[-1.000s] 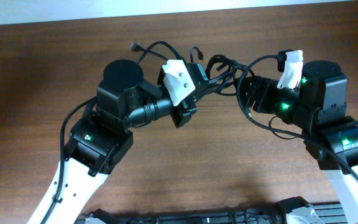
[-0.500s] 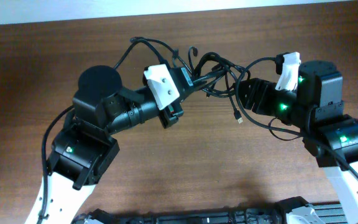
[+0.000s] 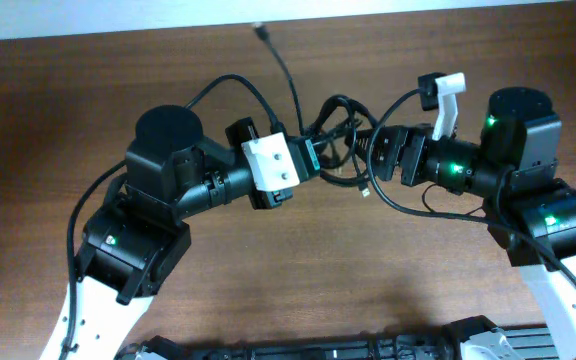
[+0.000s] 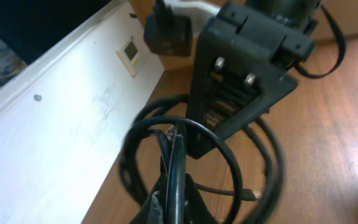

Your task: Untangle cables

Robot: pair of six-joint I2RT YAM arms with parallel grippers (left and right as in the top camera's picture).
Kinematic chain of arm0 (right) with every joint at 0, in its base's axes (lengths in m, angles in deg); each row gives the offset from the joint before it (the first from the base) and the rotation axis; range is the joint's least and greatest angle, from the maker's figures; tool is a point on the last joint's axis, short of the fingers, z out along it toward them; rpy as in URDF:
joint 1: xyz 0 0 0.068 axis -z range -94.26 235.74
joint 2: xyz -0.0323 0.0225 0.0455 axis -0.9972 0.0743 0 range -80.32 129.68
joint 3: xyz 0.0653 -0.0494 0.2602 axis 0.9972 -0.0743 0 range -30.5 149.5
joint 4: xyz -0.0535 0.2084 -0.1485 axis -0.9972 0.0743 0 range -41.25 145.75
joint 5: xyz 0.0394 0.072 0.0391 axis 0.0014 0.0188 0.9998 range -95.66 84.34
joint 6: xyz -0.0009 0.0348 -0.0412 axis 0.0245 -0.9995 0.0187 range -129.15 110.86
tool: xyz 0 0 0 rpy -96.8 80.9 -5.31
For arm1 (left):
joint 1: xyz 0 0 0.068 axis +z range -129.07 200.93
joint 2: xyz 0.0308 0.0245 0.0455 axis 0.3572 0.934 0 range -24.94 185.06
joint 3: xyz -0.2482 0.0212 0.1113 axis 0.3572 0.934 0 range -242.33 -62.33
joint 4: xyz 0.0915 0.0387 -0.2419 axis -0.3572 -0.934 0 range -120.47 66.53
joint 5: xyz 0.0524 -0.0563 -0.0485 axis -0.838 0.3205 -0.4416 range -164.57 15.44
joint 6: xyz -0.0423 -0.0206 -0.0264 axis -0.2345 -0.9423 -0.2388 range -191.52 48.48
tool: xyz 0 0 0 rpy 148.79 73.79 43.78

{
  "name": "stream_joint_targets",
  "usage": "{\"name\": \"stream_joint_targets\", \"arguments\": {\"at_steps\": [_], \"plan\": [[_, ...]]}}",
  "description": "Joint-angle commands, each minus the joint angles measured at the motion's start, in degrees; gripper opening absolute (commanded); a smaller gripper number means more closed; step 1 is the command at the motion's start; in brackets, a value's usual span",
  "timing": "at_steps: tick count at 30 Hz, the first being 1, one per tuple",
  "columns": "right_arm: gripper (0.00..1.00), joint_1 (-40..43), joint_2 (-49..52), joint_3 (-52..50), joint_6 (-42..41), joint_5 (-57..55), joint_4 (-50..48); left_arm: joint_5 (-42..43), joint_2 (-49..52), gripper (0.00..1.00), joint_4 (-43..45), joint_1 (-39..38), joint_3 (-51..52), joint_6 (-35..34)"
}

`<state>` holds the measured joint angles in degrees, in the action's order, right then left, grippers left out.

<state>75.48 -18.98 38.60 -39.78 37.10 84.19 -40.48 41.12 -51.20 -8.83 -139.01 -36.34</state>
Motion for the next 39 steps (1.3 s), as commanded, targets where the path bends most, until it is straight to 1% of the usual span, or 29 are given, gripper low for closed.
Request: {"name": "stream_joint_targets", "arguments": {"at_steps": [1,2,3,7,9,10,12,16,19,22,23,25,27,29,30,32,34,37,39], "plan": [[0.70,0.15,0.15,0.24,0.42,1.86,-1.46,-7.54,-0.37,0.00,-0.85,0.20,-0.72,1.79],[0.70,0.15,0.15,0.24,0.42,1.81,-2.25,-11.58,-0.37,0.00,-1.55,0.20,-0.72,1.95],[0.70,0.15,0.15,0.24,0.42,1.62,-3.13,-13.14,-0.37,0.00,-1.95,0.20,-0.72,2.12],[0.70,0.26,0.15,0.24,0.37,-0.61,-4.42,-12.28,-0.39,0.00,-1.97,0.20,-0.72,2.62],[0.71,0.26,0.15,0.24,0.17,-1.20,-4.46,-8.52,-0.39,0.00,-2.03,0.20,-0.72,3.41],[0.71,0.24,0.15,0.24,0.17,-1.18,-4.46,-4.11,-0.39,0.00,-3.21,0.20,-0.72,6.60],[0.72,0.24,0.15,0.24,-0.07,-1.18,-4.48,2.08,-0.39,0.00,-4.94,0.20,-0.72,10.43],[0.72,0.24,0.15,0.24,-0.07,-1.14,-4.42,3.34,-0.39,0.00,-4.76,0.15,-0.70,10.88],[0.72,0.13,0.17,0.24,-0.04,-0.94,-3.98,4.13,-0.37,0.00,-2.69,0.15,-0.72,10.80],[0.72,0.13,0.17,0.24,-0.02,-0.94,-0.24,4.11,-0.37,0.00,0.33,0.15,-0.72,10.51],[0.72,0.13,0.15,0.24,0.00,-0.94,2.10,4.09,-0.37,0.00,1.53,0.15,-0.70,9.79],[0.72,0.13,0.17,0.24,0.33,-0.96,4.98,2.89,-0.37,0.00,4.28,0.20,-0.72,6.08],[0.72,0.13,0.17,0.24,0.44,-0.96,8.07,-2.25,-0.37,0.00,7.04,0.20,-0.72,0.31],[0.72,0.13,0.15,0.24,1.97,-0.98,9.66,-4.42,-0.39,0.00,9.31,0.20,-0.70,-4.07],[0.72,0.13,0.17,0.24,1.97,-0.98,10.60,-6.12,-0.39,0.00,11.50,0.20,-0.70,-7.85],[0.72,0.13,0.17,0.24,1.97,-0.98,10.88,-10.45,-0.39,0.00,13.25,0.20,-0.72,-12.13],[0.72,0.13,0.17,0.24,1.99,-0.98,10.88,-16.22,-0.39,0.00,14.64,0.20,-0.70,-18.21],[0.72,0.13,0.17,0.24,3.06,-0.96,11.19,-18.05,-0.39,0.00,17.14,0.20,-0.72,-24.35],[0.72,0.13,0.17,0.24,4.17,-1.01,11.30,-18.03,-0.39,0.00,18.23,0.20,-0.72,-25.33]]}}
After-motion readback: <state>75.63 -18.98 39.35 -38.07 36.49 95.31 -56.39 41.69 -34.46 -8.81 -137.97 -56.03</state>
